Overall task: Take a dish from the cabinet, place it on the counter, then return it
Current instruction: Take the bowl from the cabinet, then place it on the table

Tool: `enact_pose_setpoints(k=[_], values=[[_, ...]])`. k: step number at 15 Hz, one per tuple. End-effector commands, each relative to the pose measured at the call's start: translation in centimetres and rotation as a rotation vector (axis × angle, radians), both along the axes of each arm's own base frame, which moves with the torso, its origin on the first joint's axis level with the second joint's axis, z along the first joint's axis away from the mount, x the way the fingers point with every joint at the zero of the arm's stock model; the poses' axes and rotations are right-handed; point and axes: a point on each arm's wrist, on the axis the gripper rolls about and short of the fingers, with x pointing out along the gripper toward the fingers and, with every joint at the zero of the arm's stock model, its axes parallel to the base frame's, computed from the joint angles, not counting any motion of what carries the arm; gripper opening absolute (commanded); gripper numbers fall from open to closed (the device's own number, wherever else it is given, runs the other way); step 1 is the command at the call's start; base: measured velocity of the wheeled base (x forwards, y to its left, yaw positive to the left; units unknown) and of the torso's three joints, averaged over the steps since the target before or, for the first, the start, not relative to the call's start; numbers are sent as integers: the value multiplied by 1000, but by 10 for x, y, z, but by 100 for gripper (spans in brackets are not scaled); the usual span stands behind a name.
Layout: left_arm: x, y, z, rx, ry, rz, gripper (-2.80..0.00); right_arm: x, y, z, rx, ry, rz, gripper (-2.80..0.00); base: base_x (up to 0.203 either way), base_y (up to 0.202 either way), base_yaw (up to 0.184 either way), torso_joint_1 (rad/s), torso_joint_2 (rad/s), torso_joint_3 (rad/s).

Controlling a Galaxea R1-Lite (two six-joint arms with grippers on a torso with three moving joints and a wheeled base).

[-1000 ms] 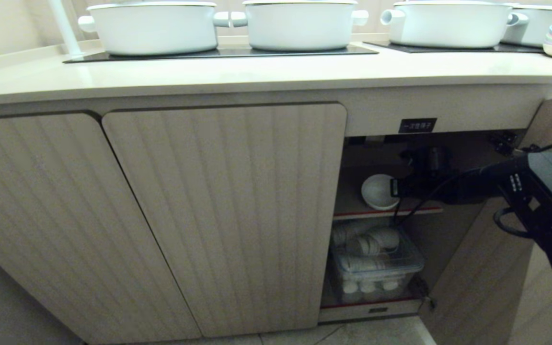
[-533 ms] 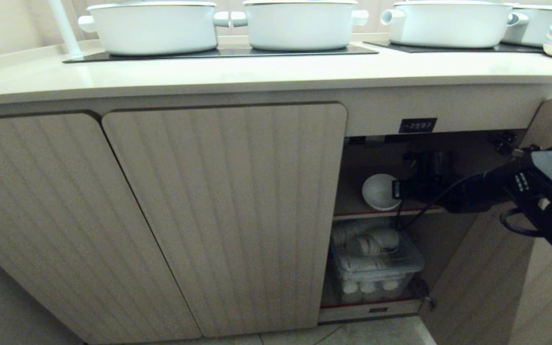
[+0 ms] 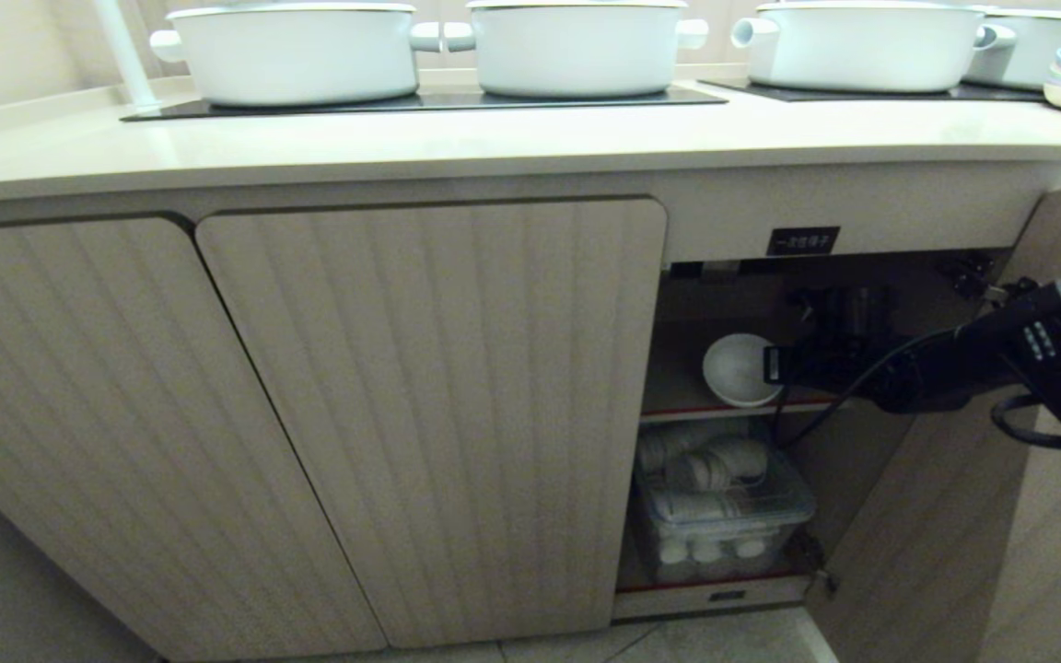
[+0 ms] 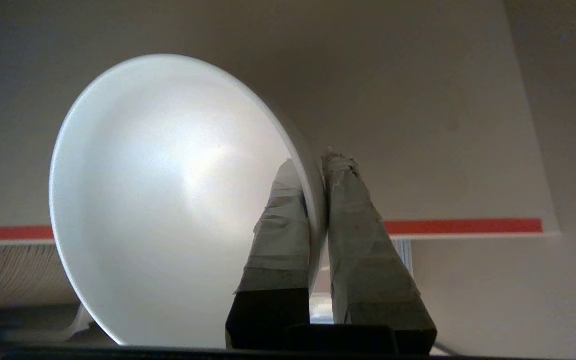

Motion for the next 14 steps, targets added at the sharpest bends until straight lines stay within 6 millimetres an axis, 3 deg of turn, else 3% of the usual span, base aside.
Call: enact_pose_setpoints(k=[1, 14], values=[[0, 0, 0, 0, 0, 0, -280, -6, 0, 10, 1, -14, 1, -280, 0, 0, 0, 0, 0, 0], [0, 0, 0, 0, 0, 0, -280, -83, -3, 5, 1, 89, -2, -280, 0, 0, 0, 0, 0, 0]])
